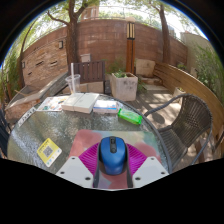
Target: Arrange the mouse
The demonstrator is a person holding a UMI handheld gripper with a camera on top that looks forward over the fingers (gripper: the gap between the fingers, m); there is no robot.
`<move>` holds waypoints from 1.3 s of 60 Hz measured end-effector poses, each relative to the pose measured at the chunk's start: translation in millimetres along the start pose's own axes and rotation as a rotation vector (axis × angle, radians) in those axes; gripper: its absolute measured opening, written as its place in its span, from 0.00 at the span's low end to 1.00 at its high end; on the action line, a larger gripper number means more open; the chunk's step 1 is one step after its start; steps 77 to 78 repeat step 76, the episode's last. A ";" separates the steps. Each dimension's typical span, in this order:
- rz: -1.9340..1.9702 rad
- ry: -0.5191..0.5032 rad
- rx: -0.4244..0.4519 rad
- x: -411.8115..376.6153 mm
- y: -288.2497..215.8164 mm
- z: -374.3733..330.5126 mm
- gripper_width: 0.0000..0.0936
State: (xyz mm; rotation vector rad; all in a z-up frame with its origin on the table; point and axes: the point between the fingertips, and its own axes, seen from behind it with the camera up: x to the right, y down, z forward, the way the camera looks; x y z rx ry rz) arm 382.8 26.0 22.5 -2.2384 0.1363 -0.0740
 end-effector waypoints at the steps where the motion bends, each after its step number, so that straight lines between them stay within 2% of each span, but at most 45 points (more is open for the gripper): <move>1: -0.001 -0.002 -0.010 1.6 3.3 1.2 0.42; 8: -0.022 -0.005 -0.085 10.7 35.3 9.2 0.58; 10: -0.019 -0.007 -0.083 11.9 34.5 4.3 0.68; 13: -0.022 -0.012 -0.075 10.2 24.1 -5.8 0.93; 16: -0.027 -0.005 -0.055 8.3 18.6 -19.2 0.88; 20: -0.032 0.005 -0.025 8.1 1.4 -48.9 0.92; 27: -0.019 0.011 0.009 -3.3 -13.2 -108.4 0.91; 49: -0.043 0.083 0.094 -30.4 2.1 -312.7 0.91; 60: -0.056 0.094 0.101 -40.1 17.7 -364.2 0.91; 78: -0.085 0.104 0.121 -49.2 23.3 -379.4 0.91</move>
